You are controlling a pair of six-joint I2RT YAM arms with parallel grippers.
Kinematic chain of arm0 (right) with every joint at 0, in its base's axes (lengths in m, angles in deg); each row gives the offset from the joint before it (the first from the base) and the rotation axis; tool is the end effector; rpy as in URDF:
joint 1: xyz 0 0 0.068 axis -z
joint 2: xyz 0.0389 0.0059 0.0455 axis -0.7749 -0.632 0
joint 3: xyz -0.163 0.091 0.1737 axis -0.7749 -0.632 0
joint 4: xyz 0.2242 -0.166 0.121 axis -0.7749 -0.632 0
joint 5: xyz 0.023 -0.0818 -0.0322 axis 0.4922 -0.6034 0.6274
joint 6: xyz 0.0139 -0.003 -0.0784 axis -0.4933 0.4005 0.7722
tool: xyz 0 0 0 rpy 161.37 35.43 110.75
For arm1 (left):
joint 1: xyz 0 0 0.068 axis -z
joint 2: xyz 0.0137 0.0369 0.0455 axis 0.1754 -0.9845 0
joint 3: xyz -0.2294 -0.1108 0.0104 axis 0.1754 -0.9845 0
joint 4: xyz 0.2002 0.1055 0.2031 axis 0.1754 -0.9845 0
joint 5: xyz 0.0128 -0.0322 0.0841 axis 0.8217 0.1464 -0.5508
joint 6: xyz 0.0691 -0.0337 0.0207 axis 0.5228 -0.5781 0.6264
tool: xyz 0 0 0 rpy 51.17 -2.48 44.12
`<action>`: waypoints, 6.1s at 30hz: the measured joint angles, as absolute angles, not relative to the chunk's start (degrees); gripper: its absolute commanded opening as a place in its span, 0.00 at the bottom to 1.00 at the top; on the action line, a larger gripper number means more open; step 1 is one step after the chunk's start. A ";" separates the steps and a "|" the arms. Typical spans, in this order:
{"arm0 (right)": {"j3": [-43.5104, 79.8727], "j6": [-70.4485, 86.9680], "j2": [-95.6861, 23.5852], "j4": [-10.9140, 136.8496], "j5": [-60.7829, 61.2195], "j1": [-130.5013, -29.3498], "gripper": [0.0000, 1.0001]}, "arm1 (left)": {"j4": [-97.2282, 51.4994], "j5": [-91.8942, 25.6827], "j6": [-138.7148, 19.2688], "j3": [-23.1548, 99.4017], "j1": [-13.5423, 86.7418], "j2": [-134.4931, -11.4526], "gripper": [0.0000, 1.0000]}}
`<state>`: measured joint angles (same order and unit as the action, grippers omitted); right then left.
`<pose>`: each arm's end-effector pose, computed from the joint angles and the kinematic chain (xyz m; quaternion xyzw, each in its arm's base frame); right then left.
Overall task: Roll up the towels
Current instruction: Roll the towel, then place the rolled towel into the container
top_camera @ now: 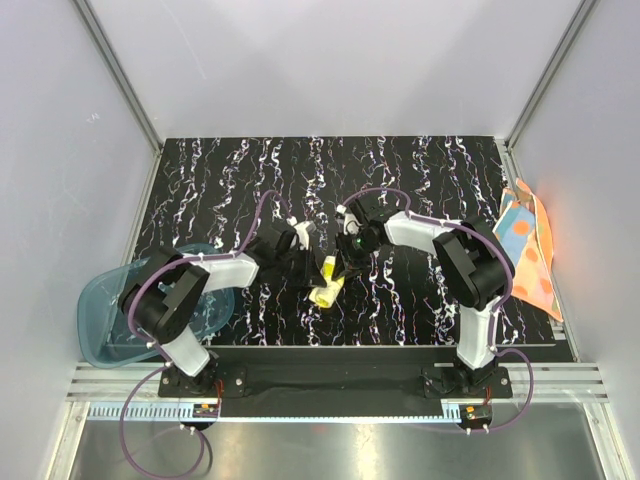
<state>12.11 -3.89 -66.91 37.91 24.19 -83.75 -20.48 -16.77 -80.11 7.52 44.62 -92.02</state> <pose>0.3294 0.2564 0.0673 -0.1665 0.9312 0.3207 0.0478 0.2742 -0.2233 0.0612 0.0959 0.9115 -0.3568 0.1810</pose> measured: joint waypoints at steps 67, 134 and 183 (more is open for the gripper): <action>5.81 -6.77 -45.38 30.72 17.68 -74.17 1.00 | -71.56 -25.33 -72.90 11.34 3.86 -67.59 0.00; 15.06 -13.18 -61.27 40.17 23.84 -86.52 0.53 | -56.93 -23.91 -75.78 18.90 23.84 -67.17 0.77; 31.69 -11.95 -78.10 29.06 16.63 -89.08 0.60 | -63.69 -13.93 -66.58 17.94 18.15 -53.75 0.78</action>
